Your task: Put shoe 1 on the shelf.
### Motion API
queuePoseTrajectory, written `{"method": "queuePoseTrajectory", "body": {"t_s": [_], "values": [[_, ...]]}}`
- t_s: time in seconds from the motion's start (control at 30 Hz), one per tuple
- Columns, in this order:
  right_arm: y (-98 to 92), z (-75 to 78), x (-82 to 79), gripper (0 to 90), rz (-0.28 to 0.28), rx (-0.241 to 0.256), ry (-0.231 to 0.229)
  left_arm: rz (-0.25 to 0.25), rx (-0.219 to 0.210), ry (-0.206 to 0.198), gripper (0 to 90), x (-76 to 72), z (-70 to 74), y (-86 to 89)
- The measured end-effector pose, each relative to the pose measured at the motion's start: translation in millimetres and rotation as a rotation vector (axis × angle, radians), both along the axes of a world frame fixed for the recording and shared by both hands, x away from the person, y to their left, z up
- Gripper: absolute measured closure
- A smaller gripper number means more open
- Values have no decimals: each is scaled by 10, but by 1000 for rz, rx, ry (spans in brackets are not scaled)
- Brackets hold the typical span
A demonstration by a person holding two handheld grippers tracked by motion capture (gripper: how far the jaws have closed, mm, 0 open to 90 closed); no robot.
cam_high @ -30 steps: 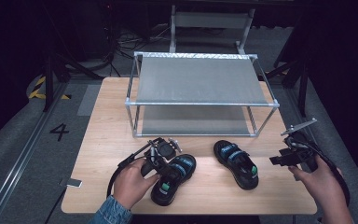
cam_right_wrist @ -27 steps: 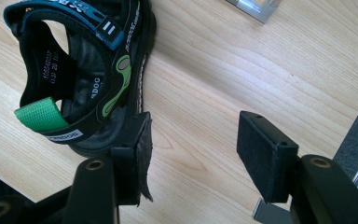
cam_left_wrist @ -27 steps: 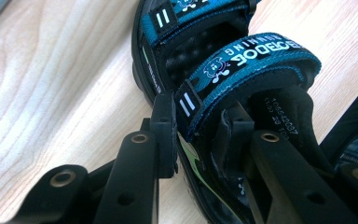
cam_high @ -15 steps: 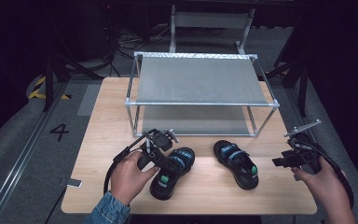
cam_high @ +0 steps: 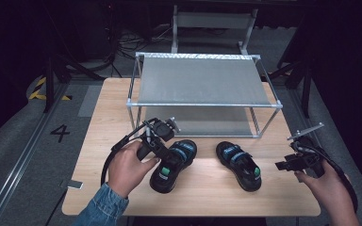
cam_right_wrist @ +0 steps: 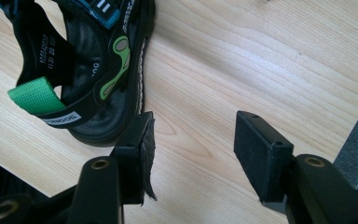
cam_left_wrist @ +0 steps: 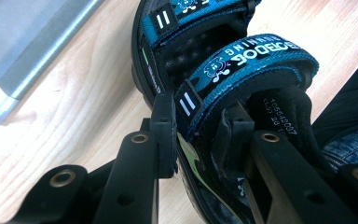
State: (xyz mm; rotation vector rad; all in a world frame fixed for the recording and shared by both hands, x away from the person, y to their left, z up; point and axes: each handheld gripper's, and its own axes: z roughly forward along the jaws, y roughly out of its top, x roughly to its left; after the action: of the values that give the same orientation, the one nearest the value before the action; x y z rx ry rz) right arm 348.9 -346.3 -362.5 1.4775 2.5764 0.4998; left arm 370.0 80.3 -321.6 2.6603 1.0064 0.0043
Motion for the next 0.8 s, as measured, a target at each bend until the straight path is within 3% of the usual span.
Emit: {"method": "queuePoseTrajectory", "body": {"t_s": [0.3,0.5,0.7,0.8], "values": [[-66,-39,-36,485,-23,4,7,-62,16,-1,724,122,309,1],[-39,-112,-40,483,-23,0,31,-63,5,-19,724,150,503,1],[-55,-129,-45,487,-25,16,43,-71,-32,-9,725,225,624,-7],[-58,-129,-45,488,-28,23,43,-69,-29,-17,724,242,664,-18]]}}
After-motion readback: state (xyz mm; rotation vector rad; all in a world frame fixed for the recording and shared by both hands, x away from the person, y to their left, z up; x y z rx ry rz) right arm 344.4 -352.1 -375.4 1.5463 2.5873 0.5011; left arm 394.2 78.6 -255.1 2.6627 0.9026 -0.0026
